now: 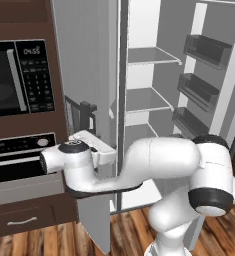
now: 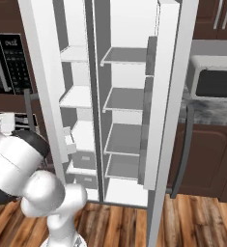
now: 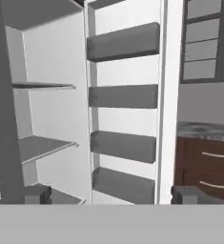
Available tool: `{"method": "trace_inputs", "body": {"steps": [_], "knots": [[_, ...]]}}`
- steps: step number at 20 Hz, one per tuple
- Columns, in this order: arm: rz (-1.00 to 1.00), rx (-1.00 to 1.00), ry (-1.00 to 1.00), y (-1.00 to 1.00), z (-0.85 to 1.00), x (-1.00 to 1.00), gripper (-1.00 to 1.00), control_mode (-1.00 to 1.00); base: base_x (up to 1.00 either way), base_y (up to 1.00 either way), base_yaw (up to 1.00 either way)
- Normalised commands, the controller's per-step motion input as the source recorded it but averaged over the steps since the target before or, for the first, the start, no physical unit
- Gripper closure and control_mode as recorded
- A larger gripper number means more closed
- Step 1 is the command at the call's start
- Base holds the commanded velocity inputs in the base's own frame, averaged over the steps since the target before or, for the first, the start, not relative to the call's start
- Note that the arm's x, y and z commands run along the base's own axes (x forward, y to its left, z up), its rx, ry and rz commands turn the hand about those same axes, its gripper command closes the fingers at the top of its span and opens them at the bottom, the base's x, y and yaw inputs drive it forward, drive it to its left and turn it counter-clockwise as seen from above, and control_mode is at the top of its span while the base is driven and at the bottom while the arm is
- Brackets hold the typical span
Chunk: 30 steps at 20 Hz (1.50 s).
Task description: Place one of the steaks on the plate and the other in the bowl. Then place the bowl in the fridge.
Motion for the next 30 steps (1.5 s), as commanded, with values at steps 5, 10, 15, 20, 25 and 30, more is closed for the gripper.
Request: {"method": "trace_inputs", "body": {"steps": [5,10,15,20,25,30], "knots": [[0.07,0.41,0.00,-0.95,0.00,0.05,-1.00,-1.00,0.00,0.00,0.00],[0.12,0.41,0.03,-0.47,-0.25,0.21,-1.00,-1.00,0.00,0.00,0.00],[0.04,0.67,0.00,-0.21,-0.41,0.31,-1.00,-1.00,0.00,0.00,0.00],[-0.03,0.87,0.04,-0.01,-0.75,0.12,-1.00,-1.00,0.00,0.00,0.00],[0.00,0.74,0.06,-0.23,-0.18,0.26,-1.00,-1.00,0.00,0.00,0.00],[0.00,0.34,0.01,-0.37,-0.03,0.48,-1.00,-1.00,0.00,0.00,0.00]]}}
